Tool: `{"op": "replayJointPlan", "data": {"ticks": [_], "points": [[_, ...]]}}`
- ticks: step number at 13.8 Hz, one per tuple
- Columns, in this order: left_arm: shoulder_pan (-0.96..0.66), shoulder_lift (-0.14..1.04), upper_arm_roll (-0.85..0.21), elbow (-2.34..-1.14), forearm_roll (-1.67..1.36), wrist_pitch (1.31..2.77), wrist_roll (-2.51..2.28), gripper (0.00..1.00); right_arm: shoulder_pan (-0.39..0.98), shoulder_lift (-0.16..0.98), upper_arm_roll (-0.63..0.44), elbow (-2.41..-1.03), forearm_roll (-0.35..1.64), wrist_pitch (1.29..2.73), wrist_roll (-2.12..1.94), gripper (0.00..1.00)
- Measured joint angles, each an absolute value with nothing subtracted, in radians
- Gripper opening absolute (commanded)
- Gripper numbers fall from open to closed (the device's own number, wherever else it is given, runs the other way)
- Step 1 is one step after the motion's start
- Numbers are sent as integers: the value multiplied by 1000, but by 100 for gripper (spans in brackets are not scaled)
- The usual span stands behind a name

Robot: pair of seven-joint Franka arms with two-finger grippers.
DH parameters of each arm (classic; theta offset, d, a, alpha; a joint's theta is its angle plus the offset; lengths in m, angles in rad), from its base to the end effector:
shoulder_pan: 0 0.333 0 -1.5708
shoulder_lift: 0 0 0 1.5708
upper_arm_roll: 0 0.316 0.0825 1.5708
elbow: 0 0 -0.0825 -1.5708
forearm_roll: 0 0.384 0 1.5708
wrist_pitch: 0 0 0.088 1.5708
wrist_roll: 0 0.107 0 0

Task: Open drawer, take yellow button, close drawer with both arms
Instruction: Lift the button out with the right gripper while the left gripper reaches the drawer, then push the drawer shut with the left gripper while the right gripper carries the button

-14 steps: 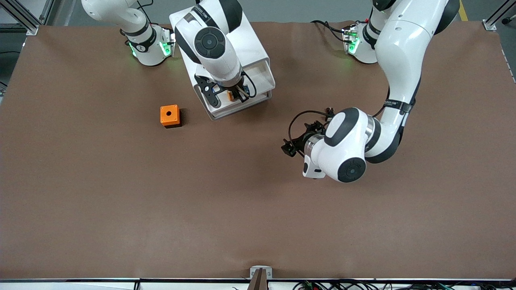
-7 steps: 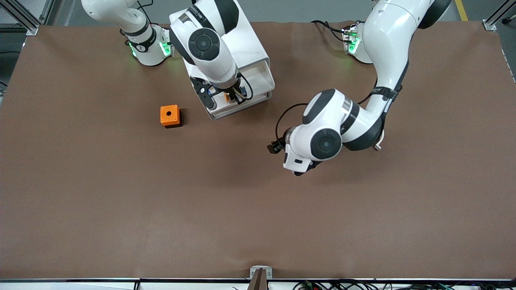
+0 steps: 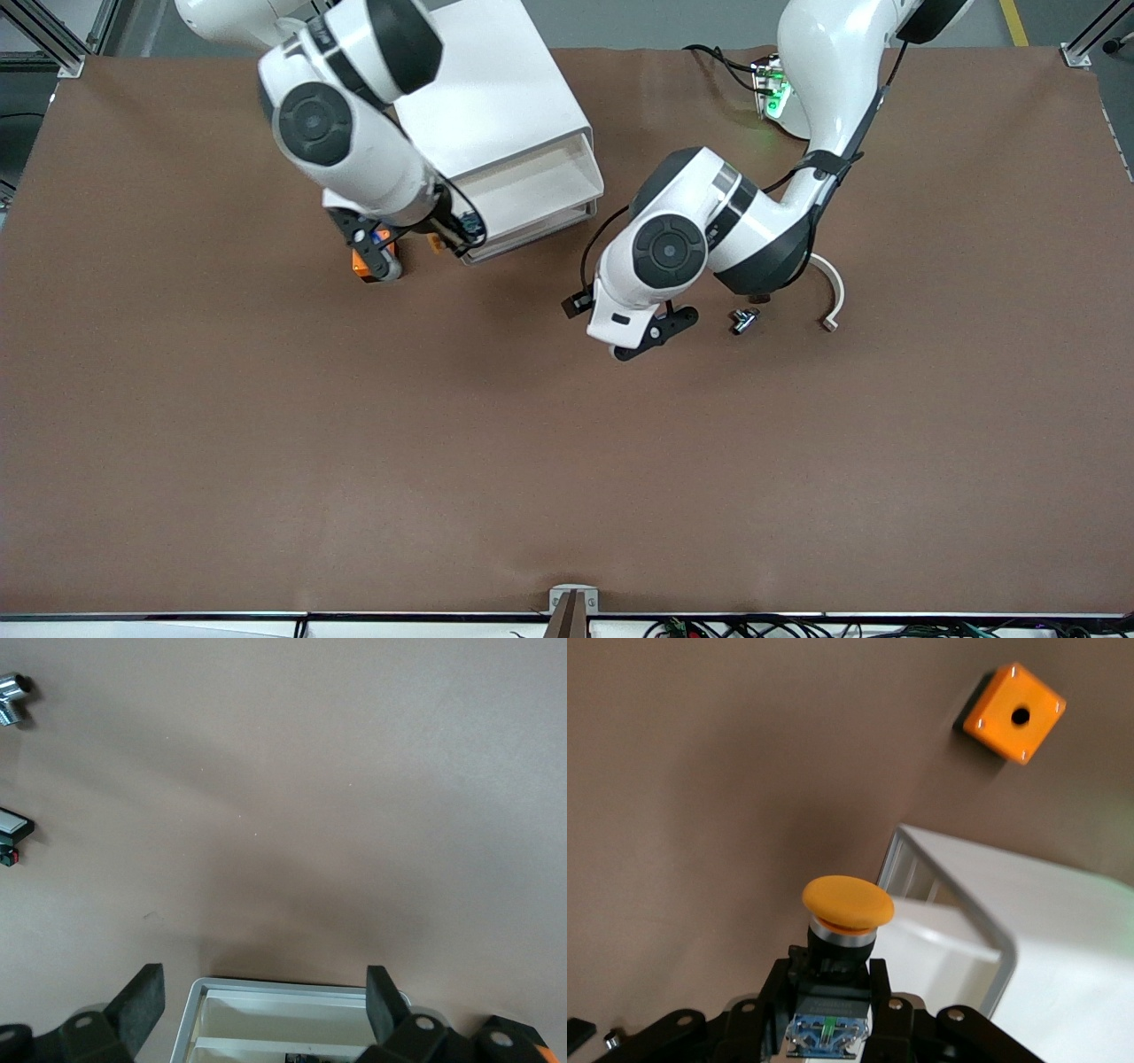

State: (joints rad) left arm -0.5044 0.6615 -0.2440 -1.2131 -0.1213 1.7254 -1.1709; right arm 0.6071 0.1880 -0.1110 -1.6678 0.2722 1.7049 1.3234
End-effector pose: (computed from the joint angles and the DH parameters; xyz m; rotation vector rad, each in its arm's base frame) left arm 0.5503 -0.4658 0.3888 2.9679 0.7410 -0.4561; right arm 0.5166 0.3133 0.4837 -2.7810 1.3157 0.4415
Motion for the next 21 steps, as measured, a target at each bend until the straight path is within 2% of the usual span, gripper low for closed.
{"op": "replayJointPlan", "data": {"ticks": [5,11,16,21], "points": [[-585,661,-244,-1217,-91,1727,-1244,100,394,189,-117,-1656,271,1646,930,0],[-662,661,-245,-1220,-88,1740,-1251,100,167,214,-120,-1661,246,1653,479,0],[-705,661,-246,-1244,-87,1768,-1248,100,85,293,-119,-1667,162,1771,234,0],[-720,661,-267,-1274,-114,1778,-1249,100,1,436,-119,-1673,148,1945,-39,0]]}}
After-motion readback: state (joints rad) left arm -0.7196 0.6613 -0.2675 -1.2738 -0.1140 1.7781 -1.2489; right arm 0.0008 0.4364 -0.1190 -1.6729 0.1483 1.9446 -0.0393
